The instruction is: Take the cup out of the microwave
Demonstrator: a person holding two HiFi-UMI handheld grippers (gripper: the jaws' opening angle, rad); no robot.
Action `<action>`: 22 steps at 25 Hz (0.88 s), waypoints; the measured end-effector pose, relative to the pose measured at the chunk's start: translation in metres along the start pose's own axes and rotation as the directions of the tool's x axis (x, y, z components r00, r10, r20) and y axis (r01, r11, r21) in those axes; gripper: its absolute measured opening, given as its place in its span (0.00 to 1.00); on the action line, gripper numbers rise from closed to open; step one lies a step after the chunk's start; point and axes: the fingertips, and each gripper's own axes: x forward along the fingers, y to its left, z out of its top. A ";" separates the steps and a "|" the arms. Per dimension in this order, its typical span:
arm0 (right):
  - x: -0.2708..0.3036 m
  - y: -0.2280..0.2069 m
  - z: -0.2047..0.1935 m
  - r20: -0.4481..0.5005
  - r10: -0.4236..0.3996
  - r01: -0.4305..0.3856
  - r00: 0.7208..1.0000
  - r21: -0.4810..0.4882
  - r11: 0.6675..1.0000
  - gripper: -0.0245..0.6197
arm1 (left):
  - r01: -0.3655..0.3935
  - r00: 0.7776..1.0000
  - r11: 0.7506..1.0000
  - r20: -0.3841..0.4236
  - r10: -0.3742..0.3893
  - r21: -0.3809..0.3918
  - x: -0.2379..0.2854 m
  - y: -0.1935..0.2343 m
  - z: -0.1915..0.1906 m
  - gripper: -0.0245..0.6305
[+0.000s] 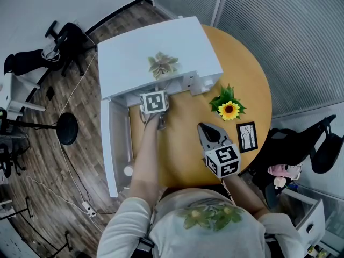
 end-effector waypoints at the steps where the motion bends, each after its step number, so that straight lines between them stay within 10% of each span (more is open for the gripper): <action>1: 0.000 0.000 0.000 -0.001 0.001 -0.001 1.000 -0.001 1.000 0.06 | -0.008 1.000 1.000 0.002 0.008 0.002 0.000 0.001 0.000 0.12; 22: -0.004 0.001 -0.001 0.005 0.002 -0.002 1.000 0.000 1.000 0.06 | -0.022 0.985 1.000 0.169 0.024 -0.016 -0.024 -0.006 0.002 0.12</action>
